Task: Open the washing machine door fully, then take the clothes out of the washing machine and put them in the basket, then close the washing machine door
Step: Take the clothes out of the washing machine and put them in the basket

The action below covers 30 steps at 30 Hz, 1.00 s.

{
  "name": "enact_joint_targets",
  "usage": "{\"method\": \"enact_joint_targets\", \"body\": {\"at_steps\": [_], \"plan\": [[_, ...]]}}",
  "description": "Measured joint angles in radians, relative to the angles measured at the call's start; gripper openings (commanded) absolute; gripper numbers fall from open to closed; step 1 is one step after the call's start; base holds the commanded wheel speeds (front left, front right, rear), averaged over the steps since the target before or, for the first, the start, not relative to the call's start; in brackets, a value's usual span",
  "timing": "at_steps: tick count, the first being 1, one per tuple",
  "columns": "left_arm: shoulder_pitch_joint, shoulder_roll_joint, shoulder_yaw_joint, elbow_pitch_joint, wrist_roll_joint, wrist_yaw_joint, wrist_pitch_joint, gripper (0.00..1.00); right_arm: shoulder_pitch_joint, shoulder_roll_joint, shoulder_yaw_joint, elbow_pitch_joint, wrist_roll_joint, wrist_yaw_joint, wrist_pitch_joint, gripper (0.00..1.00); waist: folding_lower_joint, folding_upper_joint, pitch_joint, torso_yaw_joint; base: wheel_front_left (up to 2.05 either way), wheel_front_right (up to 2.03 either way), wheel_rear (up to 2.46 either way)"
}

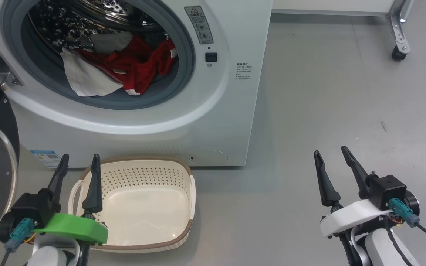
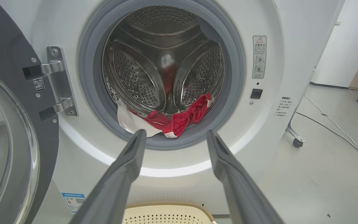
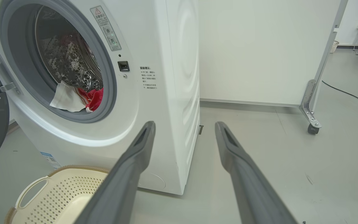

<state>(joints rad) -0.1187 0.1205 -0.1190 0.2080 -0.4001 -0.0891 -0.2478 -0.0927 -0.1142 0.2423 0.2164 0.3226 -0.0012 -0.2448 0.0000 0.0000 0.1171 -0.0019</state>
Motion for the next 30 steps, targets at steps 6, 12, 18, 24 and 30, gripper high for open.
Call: {"method": "enact_joint_targets", "body": {"at_steps": [6, 12, 18, 24, 30], "plan": [[0.0, 0.0, -0.002, 0.0, 0.0, 0.0, 0.0, 1.0, 0.0, 0.003, -0.002, 0.0, 0.0, 0.0, 0.0, 1.0, 0.0, 0.0, 0.003, -0.001, 0.66, -0.66, 0.0], [0.0, 0.001, -0.004, 0.001, 0.0, 0.0, 0.0, 1.0, 0.0, 0.005, -0.004, 0.0, 0.0, 0.0, 0.0, 1.0, 0.0, 0.0, 0.008, -0.003, 0.42, -0.42, 0.0], [0.0, 0.001, -0.007, 0.002, 0.0, 0.0, 0.0, 1.0, 0.0, 0.007, -0.006, 0.0, 0.0, 0.0, 0.0, 1.0, 0.0, 0.0, 0.013, -0.004, 0.16, -0.16, 0.0], [0.0, 0.002, -0.007, 0.004, 0.0, 0.0, 0.0, 1.0, 0.0, 0.011, -0.006, 0.0, -0.001, 0.002, 0.0, 1.0, 0.0, 0.0, 0.019, -0.004, 0.0, 0.0, 0.0], [0.0, 0.002, -0.008, 0.005, 0.0, 0.0, 0.001, 1.0, 0.0, 0.012, -0.009, 0.0, -0.001, 0.009, 0.0, 1.0, 0.0, 0.0, 0.024, -0.004, 0.0, 0.0, 0.0]]}}
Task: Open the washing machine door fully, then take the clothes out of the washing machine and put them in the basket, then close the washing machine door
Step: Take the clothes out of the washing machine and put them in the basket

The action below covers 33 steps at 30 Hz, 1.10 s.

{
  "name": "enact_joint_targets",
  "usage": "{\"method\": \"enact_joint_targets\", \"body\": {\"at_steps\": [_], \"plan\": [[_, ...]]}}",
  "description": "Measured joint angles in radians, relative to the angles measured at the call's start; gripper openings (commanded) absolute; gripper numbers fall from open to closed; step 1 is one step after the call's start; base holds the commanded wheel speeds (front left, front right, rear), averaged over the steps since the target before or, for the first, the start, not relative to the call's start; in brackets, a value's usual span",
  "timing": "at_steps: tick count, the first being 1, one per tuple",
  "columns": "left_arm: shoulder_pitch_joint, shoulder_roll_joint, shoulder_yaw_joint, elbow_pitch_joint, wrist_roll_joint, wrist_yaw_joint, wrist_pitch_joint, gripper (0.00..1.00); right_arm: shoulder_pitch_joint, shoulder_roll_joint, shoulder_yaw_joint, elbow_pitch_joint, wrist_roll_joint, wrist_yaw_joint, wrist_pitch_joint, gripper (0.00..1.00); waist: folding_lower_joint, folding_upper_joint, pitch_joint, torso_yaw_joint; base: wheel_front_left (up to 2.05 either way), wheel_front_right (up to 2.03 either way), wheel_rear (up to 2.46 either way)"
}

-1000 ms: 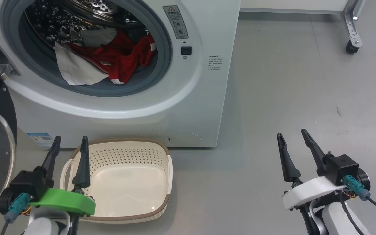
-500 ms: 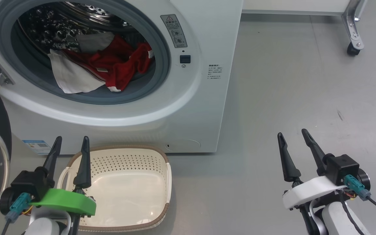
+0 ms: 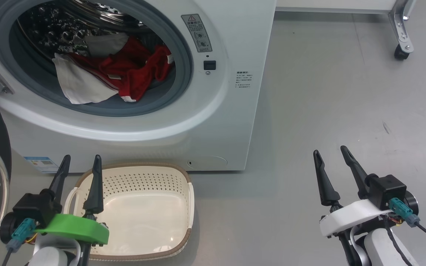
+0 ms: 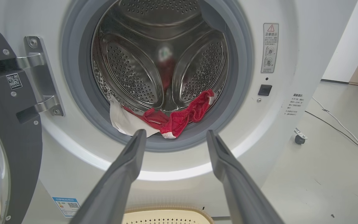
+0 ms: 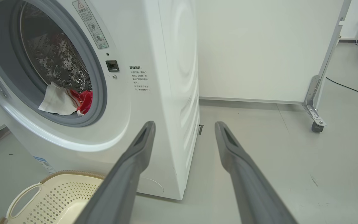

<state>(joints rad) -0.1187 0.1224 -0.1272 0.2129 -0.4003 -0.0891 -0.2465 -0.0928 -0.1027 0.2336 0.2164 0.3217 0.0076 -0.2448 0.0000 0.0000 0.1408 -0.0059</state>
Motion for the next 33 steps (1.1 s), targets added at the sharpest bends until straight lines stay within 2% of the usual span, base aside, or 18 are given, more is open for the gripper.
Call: {"method": "enact_joint_targets", "body": {"at_steps": [25, 33], "plan": [[0.0, 0.0, -0.002, 0.007, 0.0, 0.0, 0.0, 1.0, 0.0, 0.001, -0.005, 0.002, -0.008, 0.001, 0.0, 1.0, 0.0, 0.0, 0.005, 0.004, 0.0, 0.0, 0.0], [0.0, 0.012, 0.007, 0.0, 0.001, 0.015, 0.009, 1.0, -0.001, 0.001, -0.002, -0.004, -0.012, 0.002, 0.0, 1.0, 0.0, 0.0, 0.034, -0.001, 0.0, 0.0, 0.0]]}}
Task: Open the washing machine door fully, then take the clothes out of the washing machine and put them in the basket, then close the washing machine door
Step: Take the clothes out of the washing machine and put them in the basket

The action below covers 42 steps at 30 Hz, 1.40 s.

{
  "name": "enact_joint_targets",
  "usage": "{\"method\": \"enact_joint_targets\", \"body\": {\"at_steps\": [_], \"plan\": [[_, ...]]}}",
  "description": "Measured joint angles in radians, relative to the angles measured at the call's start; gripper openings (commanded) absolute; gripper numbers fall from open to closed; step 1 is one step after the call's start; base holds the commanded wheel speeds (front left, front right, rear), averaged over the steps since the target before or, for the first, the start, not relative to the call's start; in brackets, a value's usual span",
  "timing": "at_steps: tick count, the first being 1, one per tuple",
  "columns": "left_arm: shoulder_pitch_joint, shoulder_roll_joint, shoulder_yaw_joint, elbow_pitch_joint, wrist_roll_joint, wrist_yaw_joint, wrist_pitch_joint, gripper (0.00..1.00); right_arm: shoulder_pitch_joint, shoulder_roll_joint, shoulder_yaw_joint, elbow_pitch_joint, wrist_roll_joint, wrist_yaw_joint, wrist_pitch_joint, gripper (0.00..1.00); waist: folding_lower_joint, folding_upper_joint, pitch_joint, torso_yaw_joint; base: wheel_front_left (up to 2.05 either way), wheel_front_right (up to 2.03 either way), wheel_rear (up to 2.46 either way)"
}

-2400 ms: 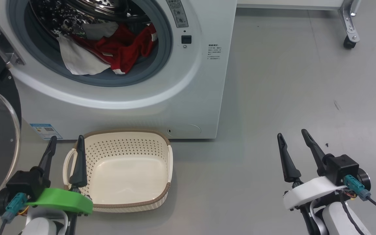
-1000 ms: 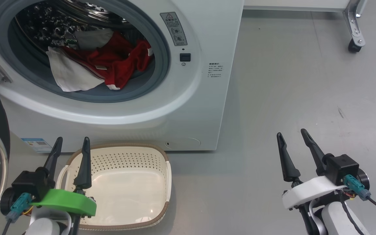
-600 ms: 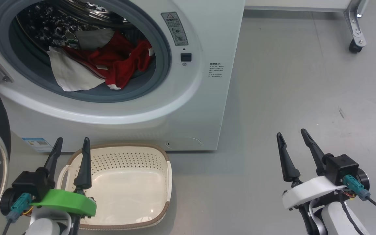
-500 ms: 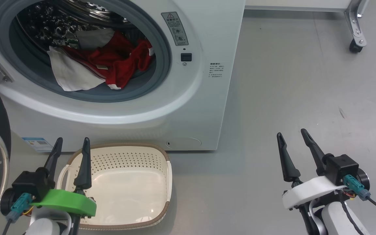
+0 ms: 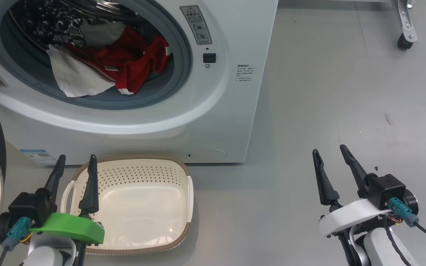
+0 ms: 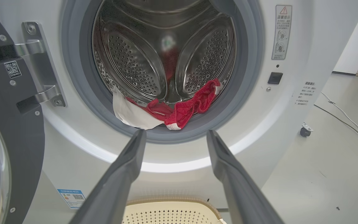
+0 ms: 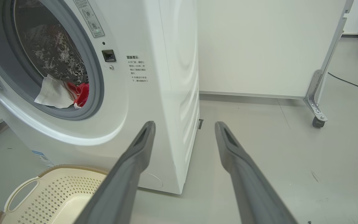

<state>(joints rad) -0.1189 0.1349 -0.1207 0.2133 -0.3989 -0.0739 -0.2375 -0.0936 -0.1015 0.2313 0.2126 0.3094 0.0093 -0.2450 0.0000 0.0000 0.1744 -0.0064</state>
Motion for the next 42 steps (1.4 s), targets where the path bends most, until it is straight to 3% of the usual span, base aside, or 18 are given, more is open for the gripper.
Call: {"method": "enact_joint_targets", "body": {"at_steps": [14, 27, 42], "plan": [[-0.046, 0.063, 0.039, -0.045, 0.023, 0.042, 0.065, 1.0, -0.026, 0.01, 0.029, -0.024, -0.006, 0.0, -0.007, 1.0, 0.0, 0.0, 0.125, -0.038, 0.0, 0.0, 0.0], [-0.247, 0.207, 0.09, -0.055, 0.086, 0.067, 0.21, 1.0, -0.102, 0.032, 0.062, -0.036, -0.009, 0.011, -0.007, 1.0, 0.0, 0.0, 0.272, -0.122, 0.0, 0.0, 0.0], [-0.543, 0.348, 0.082, 0.075, 0.189, 0.095, 0.458, 1.0, -0.171, 0.046, 0.089, -0.038, 0.001, 0.021, -0.007, 1.0, 0.0, 0.0, 0.398, -0.244, 0.0, 0.0, 0.0]]}}
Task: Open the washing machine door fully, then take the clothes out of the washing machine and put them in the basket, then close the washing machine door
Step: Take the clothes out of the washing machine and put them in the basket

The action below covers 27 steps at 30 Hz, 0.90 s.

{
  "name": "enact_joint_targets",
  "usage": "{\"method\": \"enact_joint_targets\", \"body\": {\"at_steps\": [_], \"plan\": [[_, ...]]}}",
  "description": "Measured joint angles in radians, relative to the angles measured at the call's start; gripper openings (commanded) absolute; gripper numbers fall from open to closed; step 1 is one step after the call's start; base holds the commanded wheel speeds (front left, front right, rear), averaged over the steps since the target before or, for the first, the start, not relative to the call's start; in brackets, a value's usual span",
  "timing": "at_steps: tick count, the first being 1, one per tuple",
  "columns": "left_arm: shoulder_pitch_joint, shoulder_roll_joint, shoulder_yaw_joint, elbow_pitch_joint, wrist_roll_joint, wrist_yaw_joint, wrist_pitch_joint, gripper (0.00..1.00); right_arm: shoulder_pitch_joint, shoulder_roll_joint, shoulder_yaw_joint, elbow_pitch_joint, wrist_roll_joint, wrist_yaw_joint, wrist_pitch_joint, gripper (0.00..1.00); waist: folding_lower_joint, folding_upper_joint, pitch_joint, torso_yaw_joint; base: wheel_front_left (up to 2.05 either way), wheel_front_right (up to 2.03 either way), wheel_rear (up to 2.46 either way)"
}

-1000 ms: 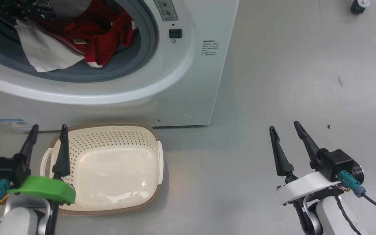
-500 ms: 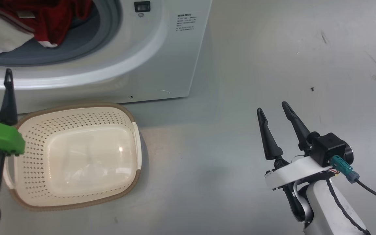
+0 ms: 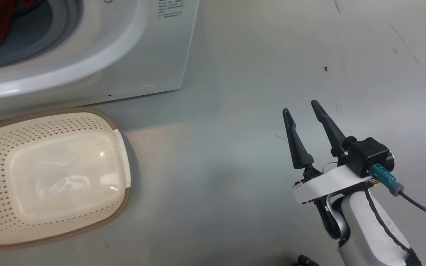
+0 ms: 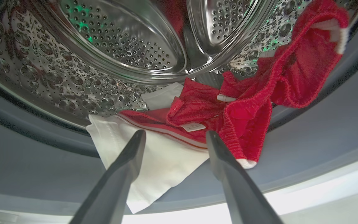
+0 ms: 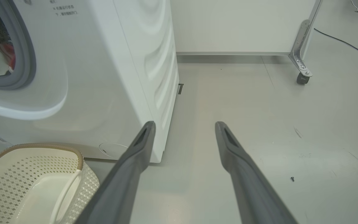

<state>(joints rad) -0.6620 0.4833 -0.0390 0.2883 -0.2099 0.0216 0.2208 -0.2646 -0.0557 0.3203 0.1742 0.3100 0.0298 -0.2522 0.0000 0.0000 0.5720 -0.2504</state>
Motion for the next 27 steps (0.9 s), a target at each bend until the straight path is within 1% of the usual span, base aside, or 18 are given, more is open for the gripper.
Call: {"method": "enact_joint_targets", "body": {"at_steps": [8, 12, 18, 21, 27], "plan": [[-0.095, 0.037, -0.006, 0.084, 0.024, 0.01, 0.103, 1.0, -0.015, 0.004, 0.007, 0.0, 0.013, 0.0, 0.0, 1.0, 0.0, 0.0, 0.045, -0.045, 0.0, 0.0, 0.0], [-0.143, 0.043, -0.011, 0.116, 0.037, 0.018, 0.141, 1.0, -0.016, 0.007, 0.007, 0.0, 0.015, -0.001, 0.0, 1.0, 0.0, 0.0, 0.065, -0.06, 0.0, 0.0, 0.0], [-0.186, 0.053, -0.028, 0.165, 0.072, 0.025, 0.187, 1.0, -0.021, 0.007, 0.007, -0.001, 0.016, -0.002, 0.0, 1.0, 0.0, 0.0, 0.088, -0.07, 0.0, 0.0, 0.0], [-0.207, 0.06, -0.032, 0.195, 0.083, 0.035, 0.201, 1.0, -0.027, 0.007, 0.011, -0.001, 0.027, -0.005, 0.0, 1.0, 0.0001, 0.0, 0.096, -0.074, 0.0, 0.0, 0.0], [-0.254, 0.063, -0.042, 0.231, 0.102, 0.036, 0.228, 1.0, -0.034, 0.007, 0.027, -0.004, 0.046, -0.006, 0.0, 1.0, 0.0, 0.0, 0.105, -0.078, 0.0, 0.0, 0.0]]}}
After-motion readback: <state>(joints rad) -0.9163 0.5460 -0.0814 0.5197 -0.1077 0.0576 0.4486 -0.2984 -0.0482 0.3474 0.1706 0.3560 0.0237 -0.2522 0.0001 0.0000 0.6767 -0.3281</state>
